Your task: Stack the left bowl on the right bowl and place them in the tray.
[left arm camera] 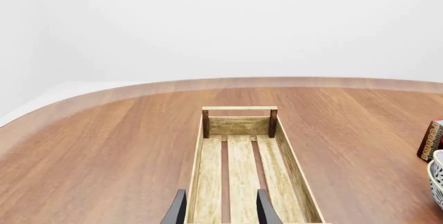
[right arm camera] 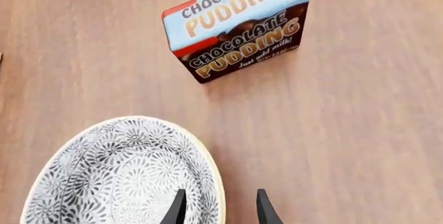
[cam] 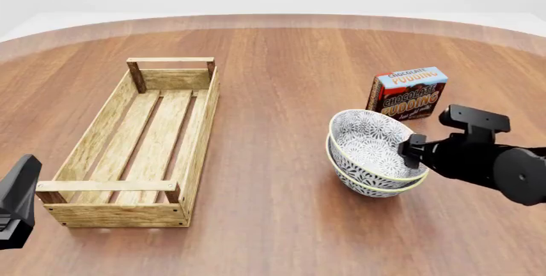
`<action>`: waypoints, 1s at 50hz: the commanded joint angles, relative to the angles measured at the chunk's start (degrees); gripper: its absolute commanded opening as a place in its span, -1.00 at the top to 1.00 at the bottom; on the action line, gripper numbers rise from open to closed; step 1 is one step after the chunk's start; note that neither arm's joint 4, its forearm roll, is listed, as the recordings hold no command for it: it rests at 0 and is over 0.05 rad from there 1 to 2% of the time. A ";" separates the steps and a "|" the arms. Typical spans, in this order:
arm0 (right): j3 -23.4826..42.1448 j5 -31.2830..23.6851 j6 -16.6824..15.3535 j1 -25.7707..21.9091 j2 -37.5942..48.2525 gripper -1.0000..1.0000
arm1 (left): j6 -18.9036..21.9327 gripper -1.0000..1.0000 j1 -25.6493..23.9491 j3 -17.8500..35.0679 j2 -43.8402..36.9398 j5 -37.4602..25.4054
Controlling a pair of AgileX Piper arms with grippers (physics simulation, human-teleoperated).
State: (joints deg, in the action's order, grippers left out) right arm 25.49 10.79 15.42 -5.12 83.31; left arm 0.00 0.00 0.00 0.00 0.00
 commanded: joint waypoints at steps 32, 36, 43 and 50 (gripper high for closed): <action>-1.65 3.06 2.74 -1.25 1.27 1.00 | 0.00 -1.00 0.00 0.00 0.00 0.00; -2.69 3.76 5.42 -1.72 -0.79 1.00 | 0.00 -1.00 0.00 0.00 0.00 0.00; -3.46 1.39 10.59 -3.05 -9.90 1.00 | 0.00 -1.00 0.00 0.00 0.00 0.00; -0.92 -3.82 15.87 -3.38 -21.31 1.00 | 0.00 -1.00 0.00 0.00 0.00 0.00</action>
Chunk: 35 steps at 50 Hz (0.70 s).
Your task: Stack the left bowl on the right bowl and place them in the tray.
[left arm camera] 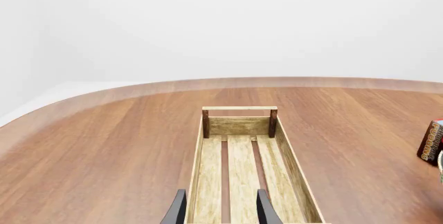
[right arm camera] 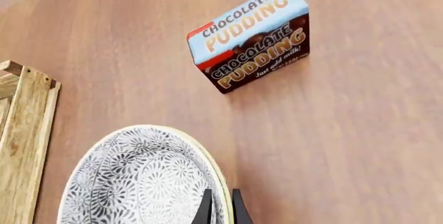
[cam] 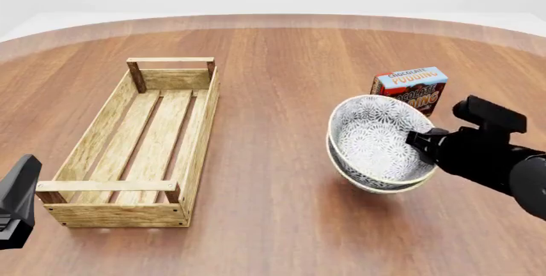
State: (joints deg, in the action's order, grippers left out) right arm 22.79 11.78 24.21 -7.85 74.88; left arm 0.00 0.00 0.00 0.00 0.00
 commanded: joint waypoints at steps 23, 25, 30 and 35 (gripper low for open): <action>11.40 -8.73 10.81 -1.50 -16.14 1.00 | 0.00 -1.00 0.00 0.00 0.00 0.00; 12.11 -9.05 10.99 -2.10 -16.14 1.00 | 0.00 -1.00 0.00 0.00 0.00 0.00; 16.16 -10.01 10.52 -3.29 -14.28 1.00 | 0.00 -1.00 0.00 0.00 0.00 0.00; 21.42 -11.56 9.88 -5.44 -11.97 1.00 | 0.00 -1.00 0.00 0.00 0.00 0.00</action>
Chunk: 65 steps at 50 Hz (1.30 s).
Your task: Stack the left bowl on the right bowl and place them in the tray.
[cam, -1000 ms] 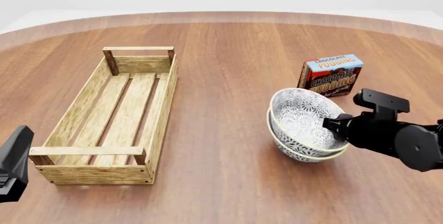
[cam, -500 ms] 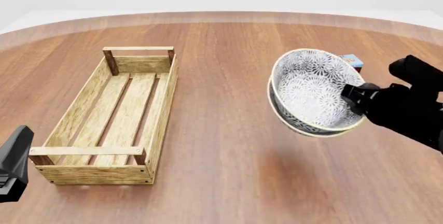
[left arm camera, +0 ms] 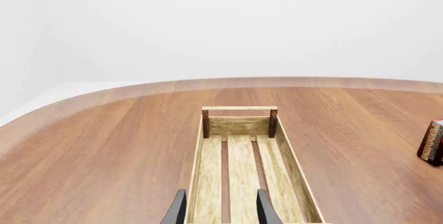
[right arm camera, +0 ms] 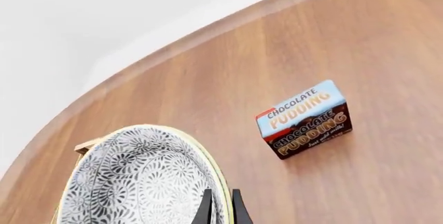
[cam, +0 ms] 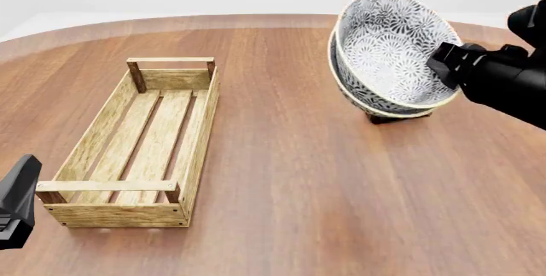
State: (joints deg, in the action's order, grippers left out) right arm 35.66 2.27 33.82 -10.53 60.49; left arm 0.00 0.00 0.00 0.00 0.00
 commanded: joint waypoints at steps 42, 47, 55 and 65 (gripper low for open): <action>46.71 -6.71 -2.30 -18.54 33.35 1.00 | 0.00 -1.00 0.00 0.00 0.00 0.00; 48.97 -6.55 -2.12 -20.19 35.94 1.00 | 0.00 -1.00 0.00 0.00 0.00 0.00; 51.96 -5.95 -1.83 -22.63 39.42 1.00 | 0.00 -1.00 0.00 0.00 0.00 0.00; 55.41 -5.20 -1.67 -24.67 43.29 1.00 | 0.00 -1.00 0.00 0.00 0.00 0.00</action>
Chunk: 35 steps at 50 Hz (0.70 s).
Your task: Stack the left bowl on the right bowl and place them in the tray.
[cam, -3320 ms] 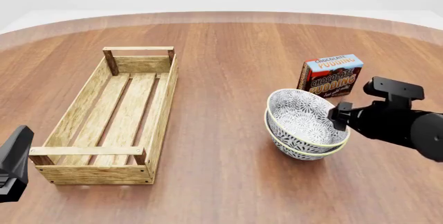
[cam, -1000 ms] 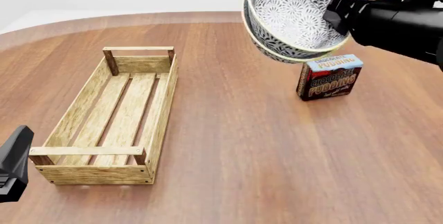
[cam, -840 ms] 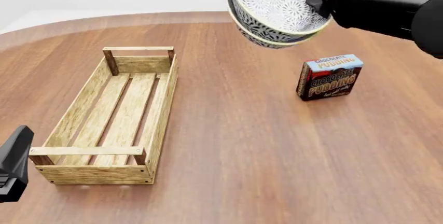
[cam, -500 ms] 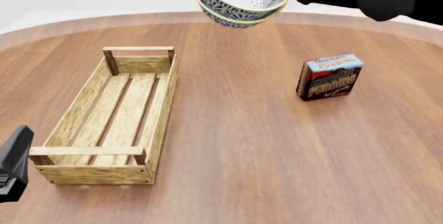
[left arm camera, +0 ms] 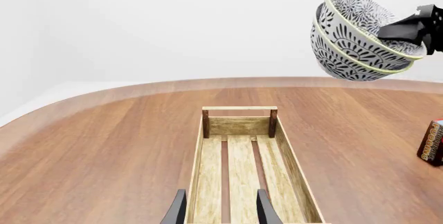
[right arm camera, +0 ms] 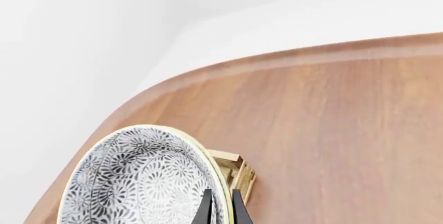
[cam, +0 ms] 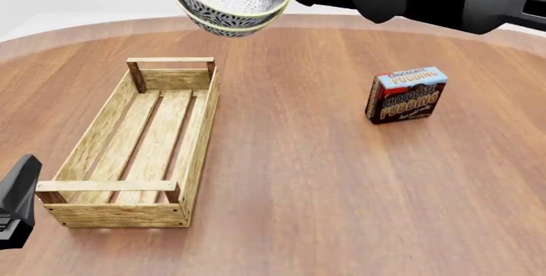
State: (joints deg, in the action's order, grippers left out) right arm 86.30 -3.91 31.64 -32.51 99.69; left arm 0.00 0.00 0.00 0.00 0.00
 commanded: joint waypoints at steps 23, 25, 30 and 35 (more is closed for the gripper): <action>14.52 -0.23 -1.49 -7.97 15.02 1.00 | 0.00 -1.00 0.00 0.00 0.00 0.00; 14.89 -0.22 -1.38 -8.31 15.43 1.00 | 0.00 -1.00 0.00 0.00 0.00 0.00; 16.45 -0.47 -1.50 -9.71 17.01 1.00 | 0.00 -1.00 0.00 0.00 0.00 0.00; 17.66 -0.59 -1.77 -10.86 18.40 1.00 | 0.00 -1.00 0.00 0.00 0.00 0.00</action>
State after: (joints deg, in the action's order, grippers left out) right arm 100.42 -4.37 30.05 -41.11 115.48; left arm 0.00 0.00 0.00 0.00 0.00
